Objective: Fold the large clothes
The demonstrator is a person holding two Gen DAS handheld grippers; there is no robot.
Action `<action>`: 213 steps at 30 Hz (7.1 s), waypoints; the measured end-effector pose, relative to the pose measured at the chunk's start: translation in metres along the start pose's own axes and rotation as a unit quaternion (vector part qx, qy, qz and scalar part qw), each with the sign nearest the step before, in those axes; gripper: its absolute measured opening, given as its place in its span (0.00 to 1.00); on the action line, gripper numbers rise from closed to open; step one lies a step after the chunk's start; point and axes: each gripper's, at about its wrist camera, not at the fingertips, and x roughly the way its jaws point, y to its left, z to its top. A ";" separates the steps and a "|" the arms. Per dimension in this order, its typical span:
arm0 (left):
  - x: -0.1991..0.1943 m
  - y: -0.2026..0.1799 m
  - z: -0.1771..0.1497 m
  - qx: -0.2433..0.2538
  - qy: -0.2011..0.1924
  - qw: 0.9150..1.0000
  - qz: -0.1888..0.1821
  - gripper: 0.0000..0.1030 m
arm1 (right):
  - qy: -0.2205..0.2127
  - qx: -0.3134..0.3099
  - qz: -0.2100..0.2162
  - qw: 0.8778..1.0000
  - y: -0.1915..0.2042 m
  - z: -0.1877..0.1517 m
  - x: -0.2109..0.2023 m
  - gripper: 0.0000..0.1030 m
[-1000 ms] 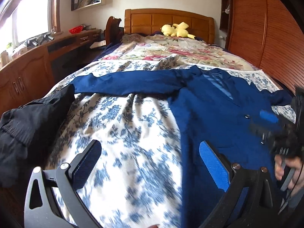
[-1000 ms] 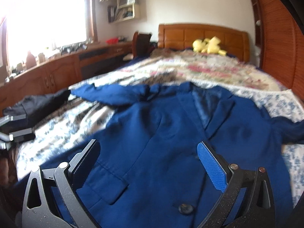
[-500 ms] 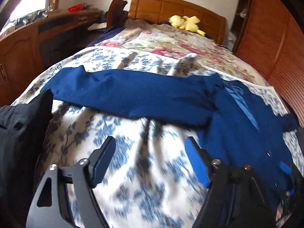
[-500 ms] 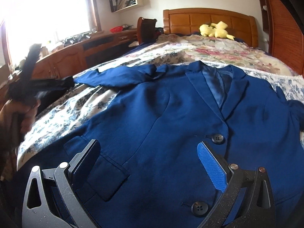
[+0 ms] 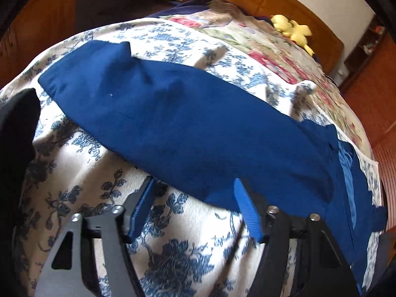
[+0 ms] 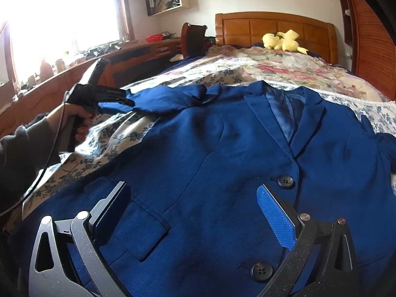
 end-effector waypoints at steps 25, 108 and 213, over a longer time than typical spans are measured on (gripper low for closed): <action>-0.138 -0.160 -0.070 0.267 -0.081 0.960 -0.022 0.12 | -0.003 0.004 -0.006 1.000 0.003 -0.002 0.000 1.00; -0.210 -0.181 -0.226 0.265 -0.145 0.944 -0.136 0.28 | -0.004 0.045 -0.107 0.993 -0.055 -0.048 -0.148 1.00; -0.215 -0.175 -0.254 0.285 -0.159 0.929 -0.174 0.51 | 0.069 0.035 -0.173 0.982 -0.080 -0.054 -0.166 0.18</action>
